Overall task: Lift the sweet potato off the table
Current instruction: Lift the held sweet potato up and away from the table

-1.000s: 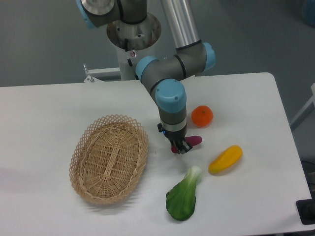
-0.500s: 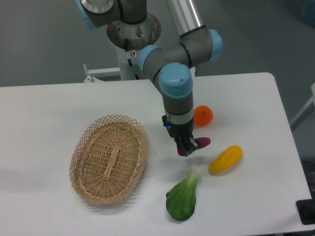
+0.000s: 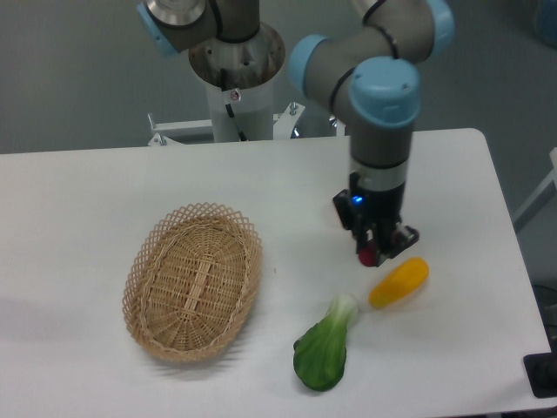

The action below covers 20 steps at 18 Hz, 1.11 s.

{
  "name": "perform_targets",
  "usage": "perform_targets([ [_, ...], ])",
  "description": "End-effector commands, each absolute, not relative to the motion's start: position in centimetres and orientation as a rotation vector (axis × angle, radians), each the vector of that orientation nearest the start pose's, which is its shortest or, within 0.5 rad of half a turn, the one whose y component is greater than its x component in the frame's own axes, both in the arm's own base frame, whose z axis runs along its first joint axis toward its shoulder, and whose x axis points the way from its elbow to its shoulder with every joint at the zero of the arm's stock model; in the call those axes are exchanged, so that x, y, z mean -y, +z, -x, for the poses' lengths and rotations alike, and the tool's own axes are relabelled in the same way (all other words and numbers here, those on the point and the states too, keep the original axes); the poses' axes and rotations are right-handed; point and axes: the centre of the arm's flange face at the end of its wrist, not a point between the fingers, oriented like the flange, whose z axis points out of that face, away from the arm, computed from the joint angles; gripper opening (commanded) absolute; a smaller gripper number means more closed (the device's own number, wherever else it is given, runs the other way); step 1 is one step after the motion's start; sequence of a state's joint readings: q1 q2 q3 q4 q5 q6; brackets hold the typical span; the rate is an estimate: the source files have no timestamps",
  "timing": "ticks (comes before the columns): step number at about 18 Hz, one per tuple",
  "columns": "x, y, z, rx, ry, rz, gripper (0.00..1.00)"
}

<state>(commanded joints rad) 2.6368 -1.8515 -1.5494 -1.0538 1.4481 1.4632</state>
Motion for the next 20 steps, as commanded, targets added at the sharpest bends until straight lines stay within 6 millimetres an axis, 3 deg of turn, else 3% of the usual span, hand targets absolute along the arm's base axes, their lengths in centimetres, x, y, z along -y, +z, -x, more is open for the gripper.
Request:
perform_targets([
  [5,-41.0,40.3,48.3,-0.631,0.238,2.898,0.35],
  [8,-40.9,40.3,48.3,-0.638,0.238,2.895,0.35],
  [11,-41.1,41.5,48.0,-0.634,0.269,2.886,0.35],
  [20,-41.1,41.7,47.9,-0.625,0.273,2.883,0.36],
])
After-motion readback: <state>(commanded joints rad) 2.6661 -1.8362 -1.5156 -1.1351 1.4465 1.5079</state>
